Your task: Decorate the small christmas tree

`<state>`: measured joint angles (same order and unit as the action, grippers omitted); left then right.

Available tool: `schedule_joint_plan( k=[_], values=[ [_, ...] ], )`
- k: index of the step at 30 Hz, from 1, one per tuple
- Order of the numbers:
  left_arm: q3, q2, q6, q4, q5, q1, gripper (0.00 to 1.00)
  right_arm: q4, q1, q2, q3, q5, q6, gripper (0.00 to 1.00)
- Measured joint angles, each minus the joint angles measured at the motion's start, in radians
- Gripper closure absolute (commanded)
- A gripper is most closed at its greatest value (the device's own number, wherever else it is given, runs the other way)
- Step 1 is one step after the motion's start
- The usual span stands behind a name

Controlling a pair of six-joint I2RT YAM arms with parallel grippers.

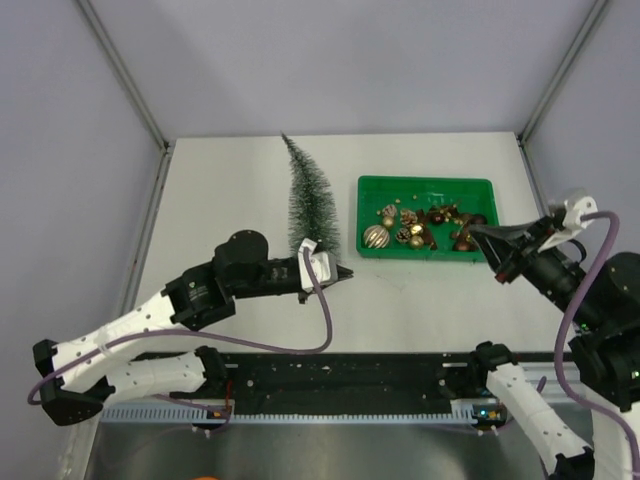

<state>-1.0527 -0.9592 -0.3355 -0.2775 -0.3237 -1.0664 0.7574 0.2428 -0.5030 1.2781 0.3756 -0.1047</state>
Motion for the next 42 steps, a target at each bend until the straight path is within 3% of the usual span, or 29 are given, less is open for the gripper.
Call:
schedule_joint_plan(
  k=[9, 15, 17, 21, 23, 30, 42],
  values=[
    [0.133, 0.180, 0.045, -0.051, 0.082, 0.042, 0.92, -0.256, -0.004, -0.238, 0.114, 0.092, -0.020, 1.00],
    [0.189, 0.288, 0.103, -0.060, 0.137, 0.147, 0.93, -0.377, 0.029, -0.369, 0.175, 0.107, -0.026, 1.00],
    [0.204, 0.310, 0.117, -0.061, 0.146, 0.176, 0.93, -0.375, 0.141, -0.430, 0.221, 0.032, 0.019, 1.00],
    [0.209, 0.324, 0.145, -0.064, 0.158, 0.219, 0.94, -0.359, 0.512, -0.614, 0.386, -0.200, 0.204, 1.00],
    [0.210, 0.328, 0.156, -0.066, 0.164, 0.232, 0.94, -0.361, 0.584, -0.719, 0.469, -0.266, 0.278, 1.00],
    [0.237, 0.361, 0.183, -0.069, 0.173, 0.255, 0.95, -0.352, 0.604, -0.967, 0.699, -0.341, 0.416, 1.00],
    [0.335, 0.465, 0.240, -0.063, 0.226, 0.261, 1.00, -0.464, 0.613, -1.226, 0.962, -0.346, 0.539, 1.00]
  ],
)
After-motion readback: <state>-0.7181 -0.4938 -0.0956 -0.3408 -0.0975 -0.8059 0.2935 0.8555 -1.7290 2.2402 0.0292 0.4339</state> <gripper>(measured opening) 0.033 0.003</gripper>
